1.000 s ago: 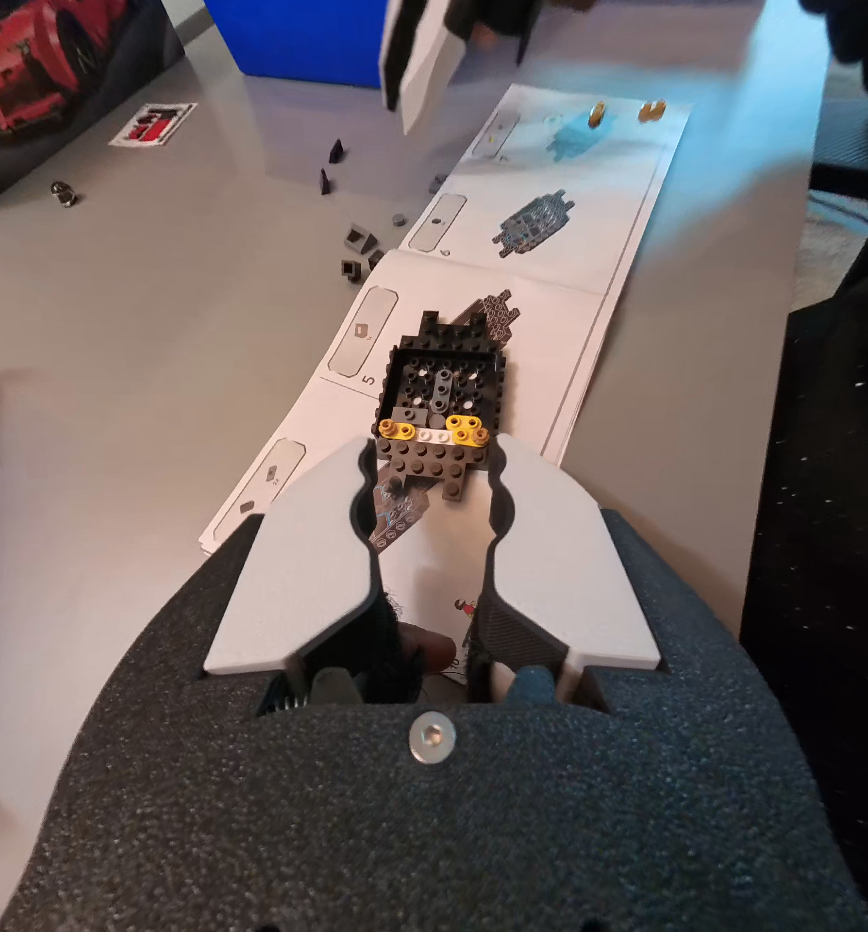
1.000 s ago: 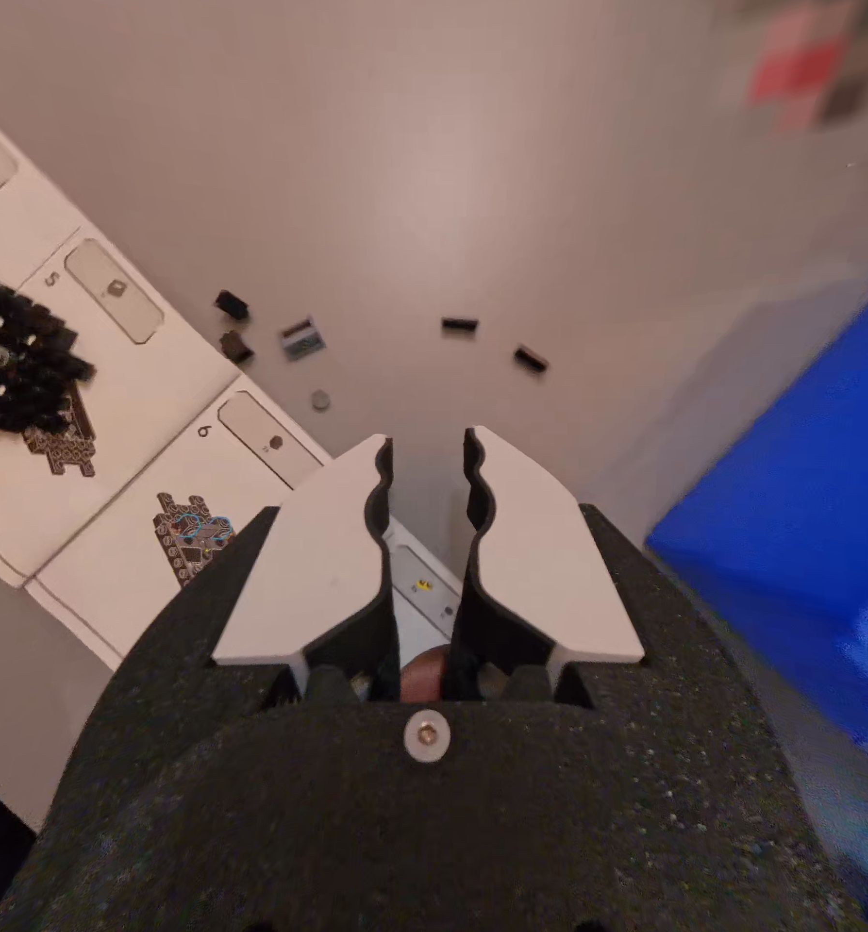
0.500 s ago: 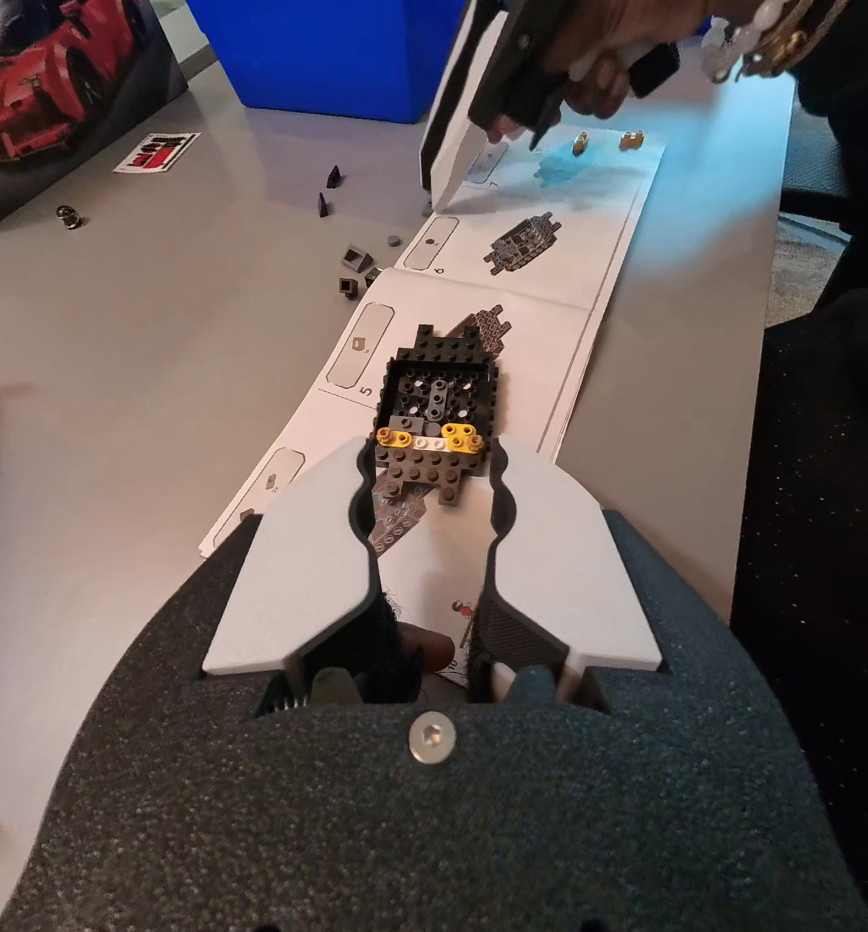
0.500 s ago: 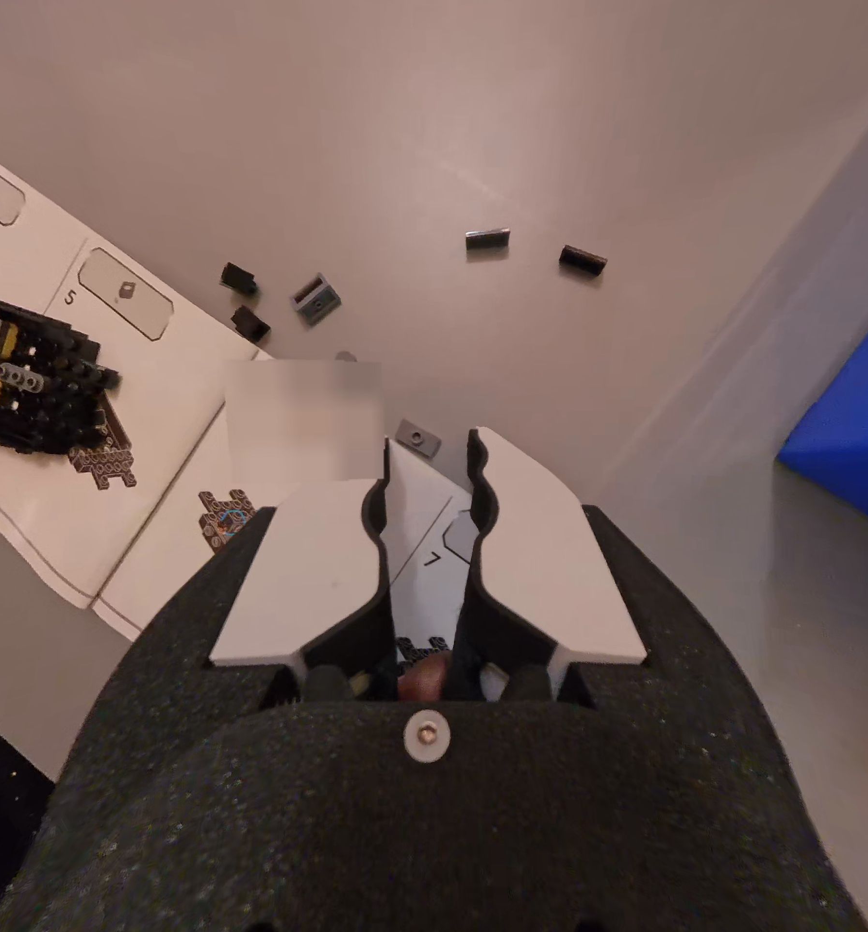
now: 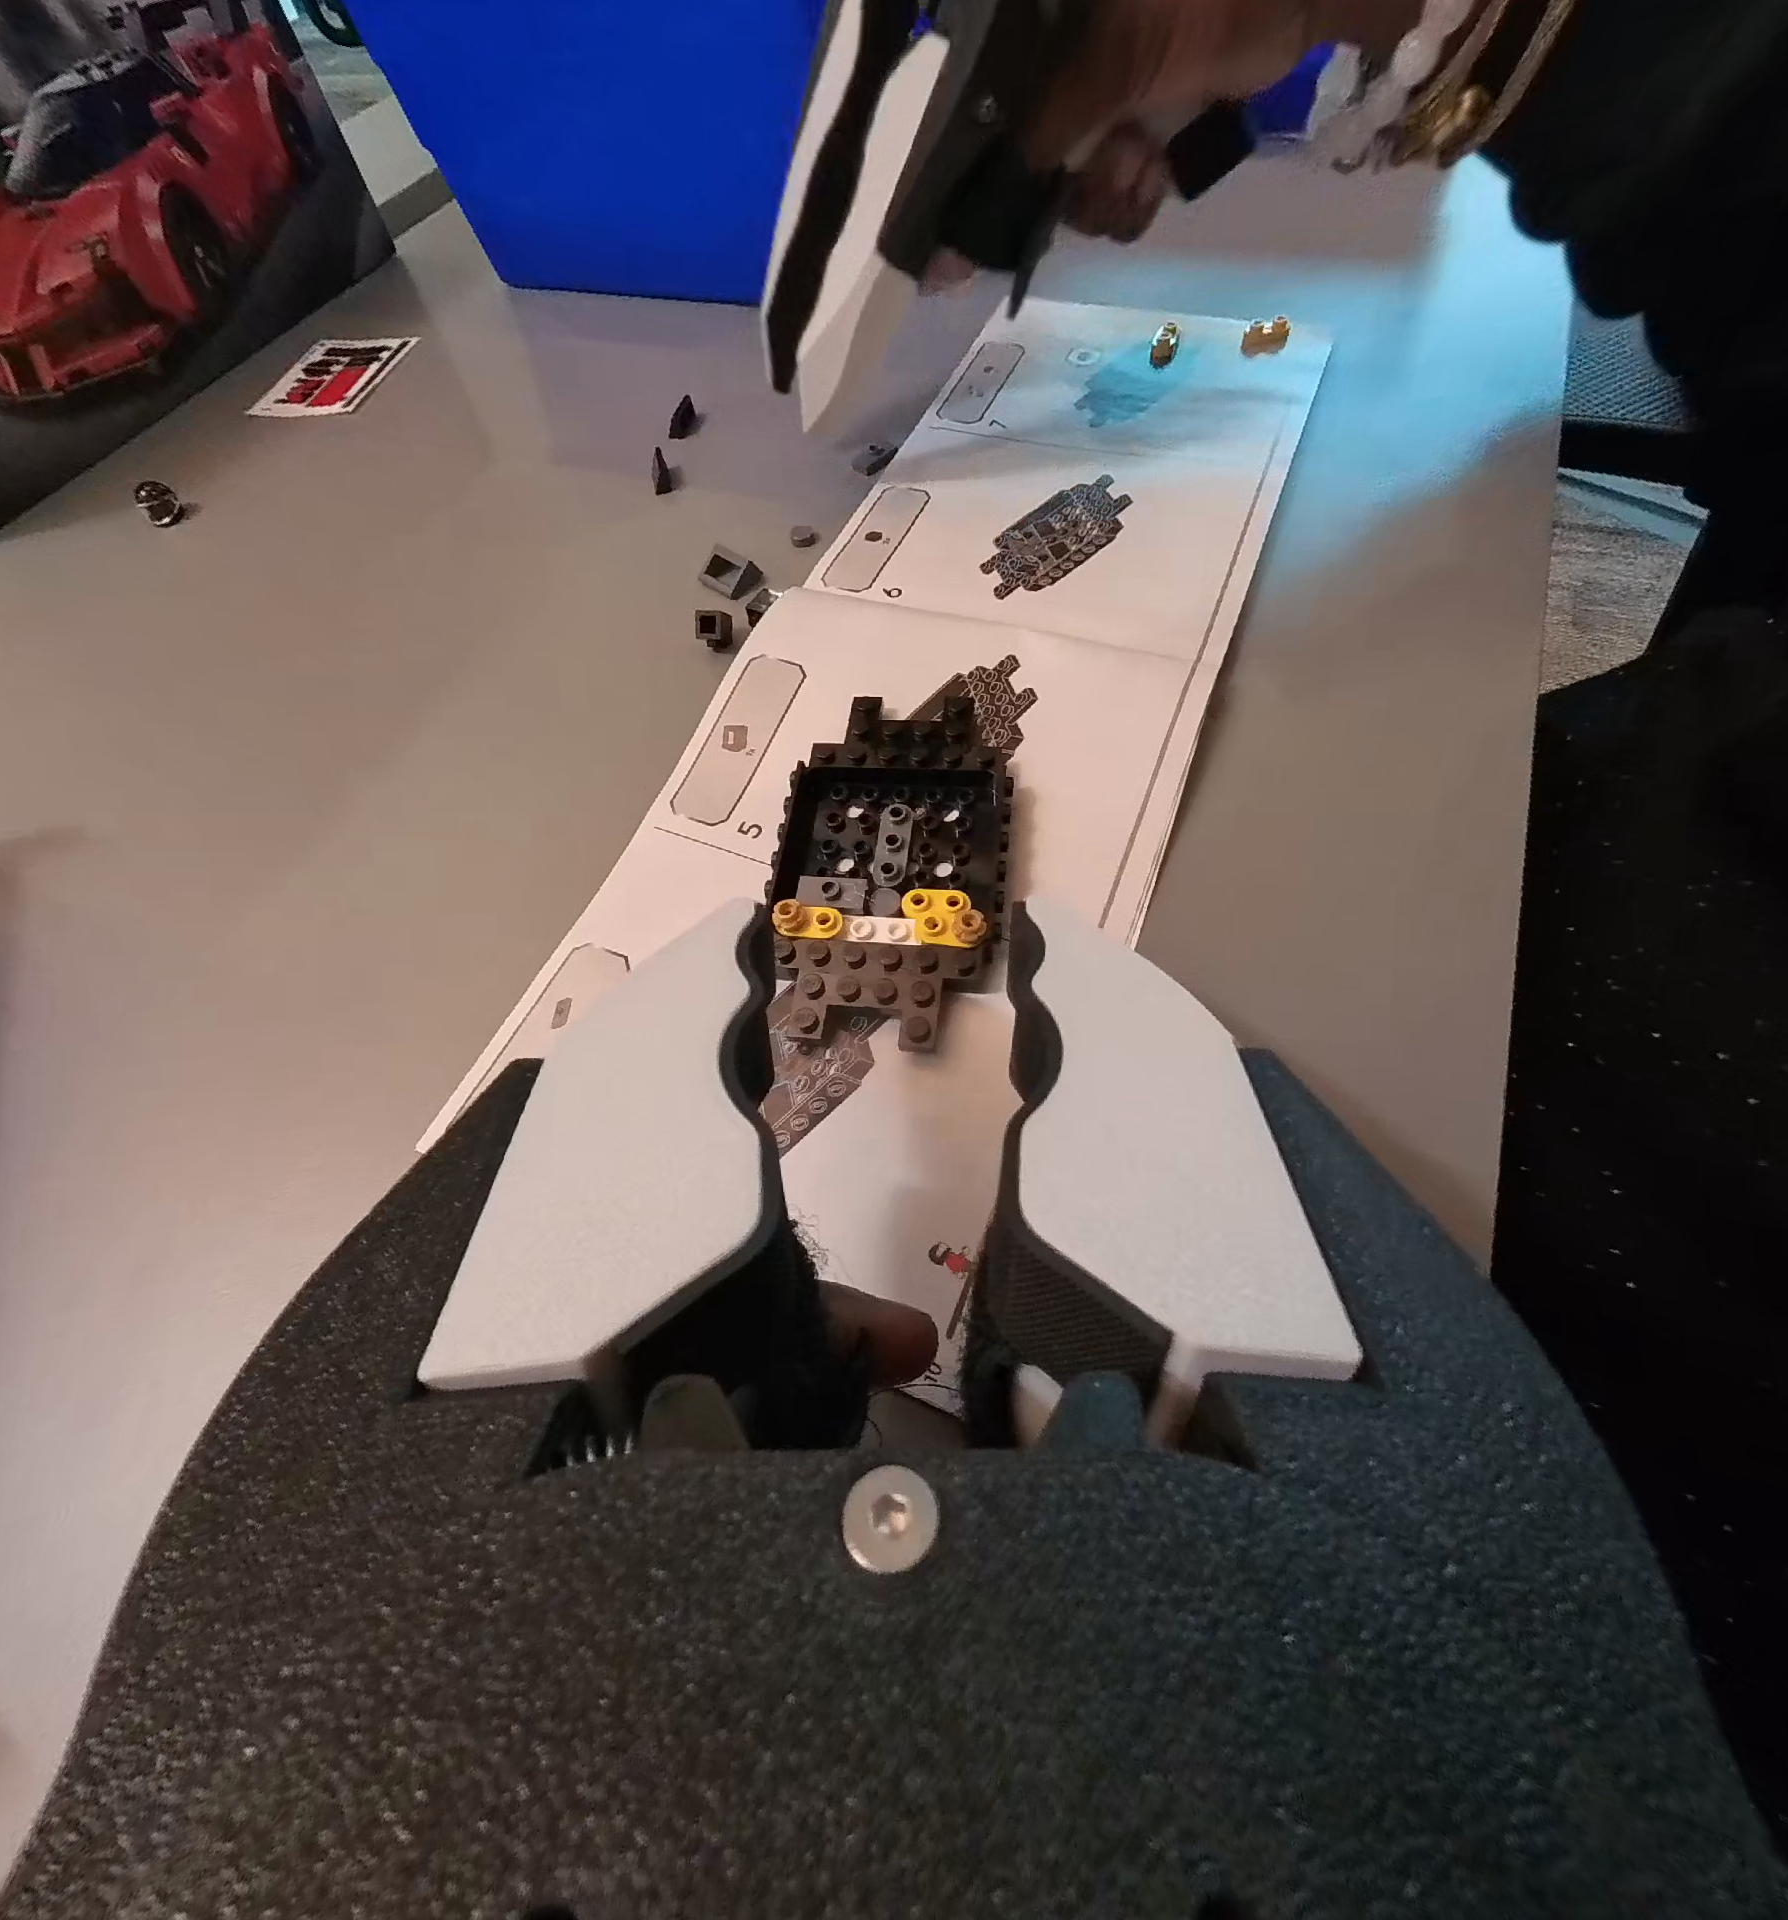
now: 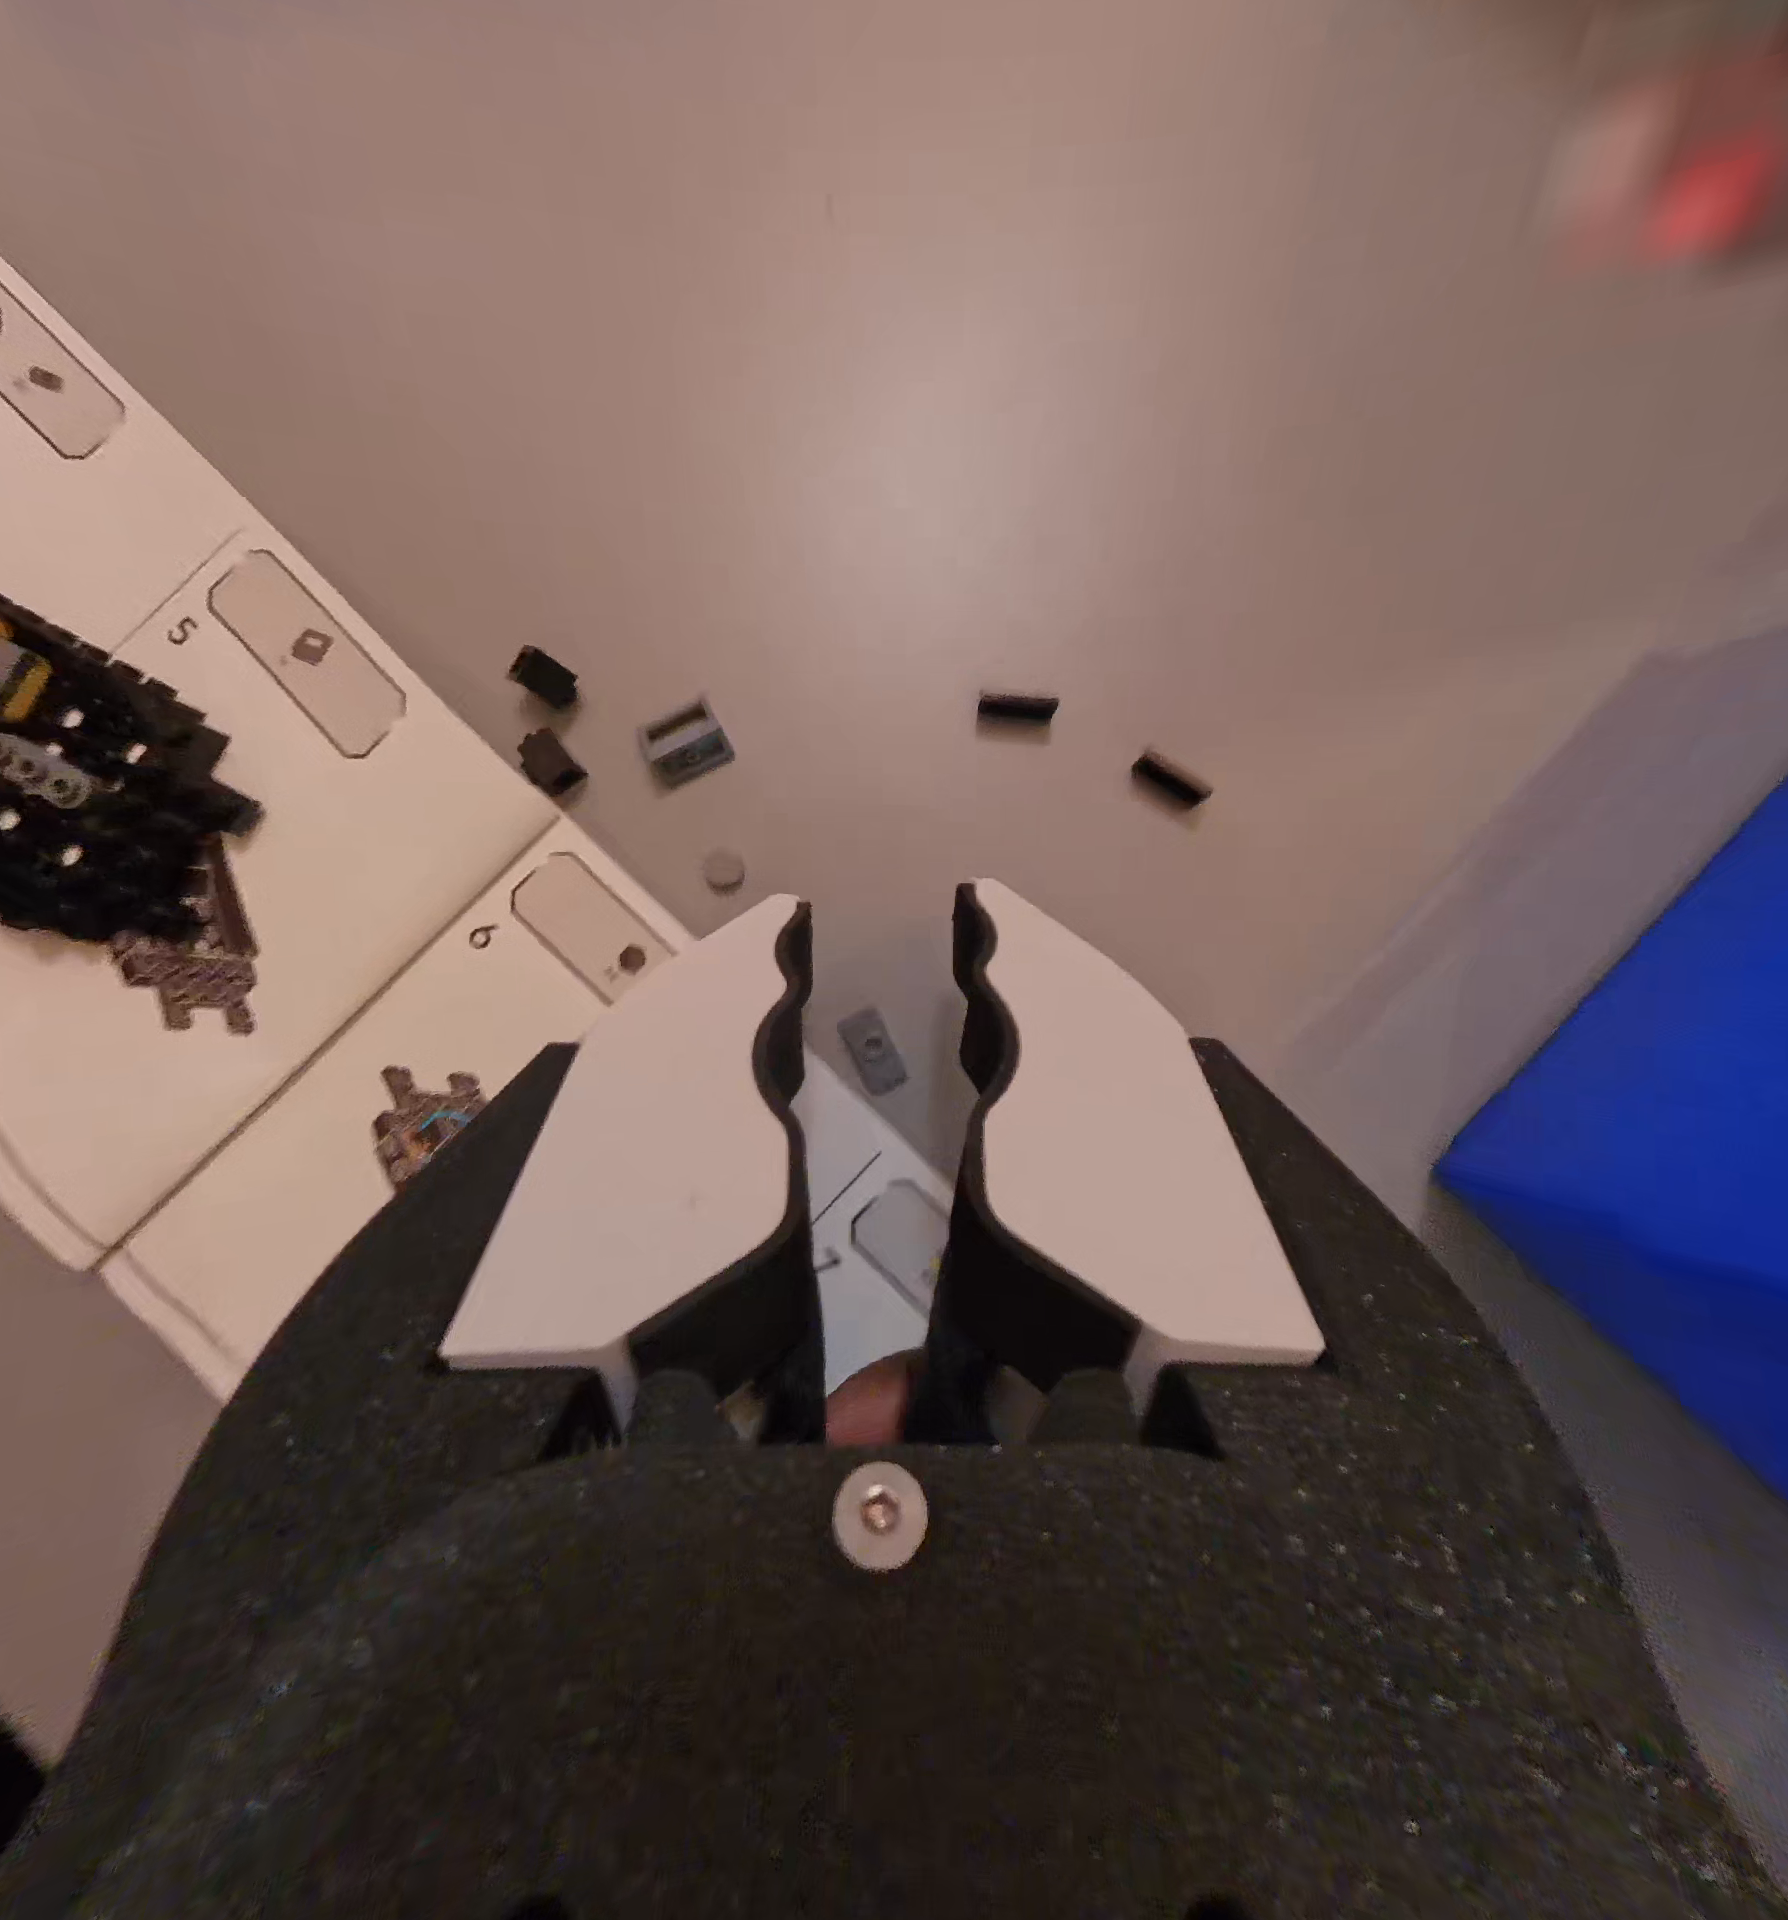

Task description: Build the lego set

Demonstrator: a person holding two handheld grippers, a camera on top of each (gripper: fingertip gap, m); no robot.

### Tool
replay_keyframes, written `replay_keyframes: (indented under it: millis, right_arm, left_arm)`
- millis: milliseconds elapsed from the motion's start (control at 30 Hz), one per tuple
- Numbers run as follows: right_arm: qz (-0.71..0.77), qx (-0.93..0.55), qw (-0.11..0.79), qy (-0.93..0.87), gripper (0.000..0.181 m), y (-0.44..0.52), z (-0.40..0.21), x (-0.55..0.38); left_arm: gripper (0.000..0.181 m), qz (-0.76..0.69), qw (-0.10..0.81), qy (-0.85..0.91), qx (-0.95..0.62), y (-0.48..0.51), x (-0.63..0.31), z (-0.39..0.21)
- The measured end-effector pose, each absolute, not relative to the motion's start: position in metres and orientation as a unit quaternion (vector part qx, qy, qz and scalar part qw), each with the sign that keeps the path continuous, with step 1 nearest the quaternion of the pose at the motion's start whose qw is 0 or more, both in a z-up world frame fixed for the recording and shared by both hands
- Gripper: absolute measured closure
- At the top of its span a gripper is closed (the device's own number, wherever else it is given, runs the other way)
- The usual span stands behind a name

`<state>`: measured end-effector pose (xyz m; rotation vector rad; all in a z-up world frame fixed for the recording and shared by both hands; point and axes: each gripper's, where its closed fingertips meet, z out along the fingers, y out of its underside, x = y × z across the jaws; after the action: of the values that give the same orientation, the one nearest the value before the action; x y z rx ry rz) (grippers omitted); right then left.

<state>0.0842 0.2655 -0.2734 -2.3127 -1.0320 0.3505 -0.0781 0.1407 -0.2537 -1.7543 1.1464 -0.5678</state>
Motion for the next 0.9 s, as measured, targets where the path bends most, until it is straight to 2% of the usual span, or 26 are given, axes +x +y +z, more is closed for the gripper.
replay_keyframes:
  millis: [100,233,533,600,667,800,900]
  right_arm:
    - [0.12,-0.867,0.257,-0.41,0.157,0.252,-0.282,0.093]
    - [0.104,-0.874,0.246,-0.405,0.171,0.254,-0.286,0.109]
    - [0.151,-0.863,0.208,-0.435,0.17,0.25,-0.293,0.098]
    - [0.163,-0.862,0.202,-0.435,0.175,0.249,-0.293,0.096]
    - [0.16,-0.864,0.21,-0.429,0.181,0.254,-0.292,0.096]
    - [0.198,-0.857,0.231,-0.416,0.181,0.249,-0.282,0.08]
    - [0.147,-0.863,0.243,-0.418,0.18,0.255,-0.282,0.087]
  left_arm:
    - [0.138,-0.231,0.464,0.47,-0.715,0.14,-0.078,-0.255]
    - [0.138,-0.23,0.463,0.472,-0.714,0.14,-0.077,-0.255]
    - [0.139,-0.226,0.461,0.474,-0.716,0.14,-0.077,-0.256]
    - [0.139,-0.224,0.459,0.474,-0.717,0.14,-0.077,-0.257]
    - [0.139,-0.222,0.46,0.473,-0.718,0.141,-0.077,-0.257]
    - [0.139,-0.219,0.462,0.469,-0.72,0.142,-0.078,-0.257]
    - [0.139,-0.22,0.461,0.469,-0.72,0.142,-0.078,-0.257]
